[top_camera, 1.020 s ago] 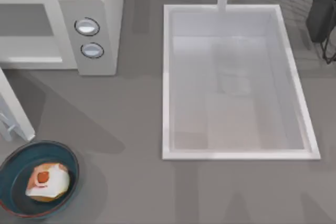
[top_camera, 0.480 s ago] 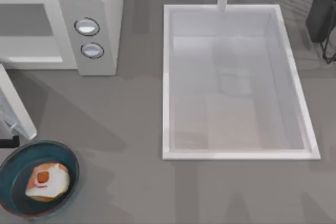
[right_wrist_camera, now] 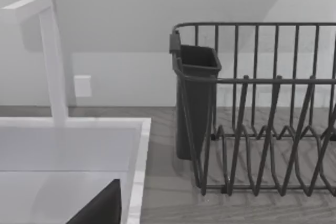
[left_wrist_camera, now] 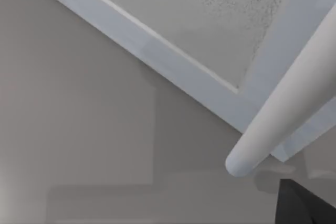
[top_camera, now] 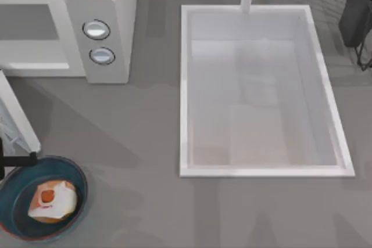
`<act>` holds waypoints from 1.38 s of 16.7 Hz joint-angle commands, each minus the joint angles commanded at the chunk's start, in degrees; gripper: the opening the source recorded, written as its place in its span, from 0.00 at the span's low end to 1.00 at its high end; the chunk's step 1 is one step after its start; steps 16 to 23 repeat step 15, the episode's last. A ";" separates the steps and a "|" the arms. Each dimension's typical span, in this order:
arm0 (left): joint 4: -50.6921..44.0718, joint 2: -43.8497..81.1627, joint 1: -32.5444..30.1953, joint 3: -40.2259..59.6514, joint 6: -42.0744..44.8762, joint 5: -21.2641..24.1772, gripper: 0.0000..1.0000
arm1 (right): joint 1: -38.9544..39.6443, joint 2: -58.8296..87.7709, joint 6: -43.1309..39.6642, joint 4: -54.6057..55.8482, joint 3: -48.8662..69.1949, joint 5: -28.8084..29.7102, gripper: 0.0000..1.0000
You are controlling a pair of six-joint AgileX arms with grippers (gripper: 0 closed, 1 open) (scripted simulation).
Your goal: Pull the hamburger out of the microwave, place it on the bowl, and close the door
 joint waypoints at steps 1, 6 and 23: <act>0.08 0.15 -0.02 0.12 -0.01 -0.01 0.00 | 0.00 0.00 0.00 0.00 0.00 0.00 1.00; 4.09 10.00 -0.74 6.27 -0.38 -0.42 0.00 | 0.00 0.00 0.00 0.00 0.00 0.00 1.00; 11.91 29.06 -2.30 17.25 -1.24 -1.38 0.00 | 0.00 0.00 0.00 0.00 0.00 0.00 1.00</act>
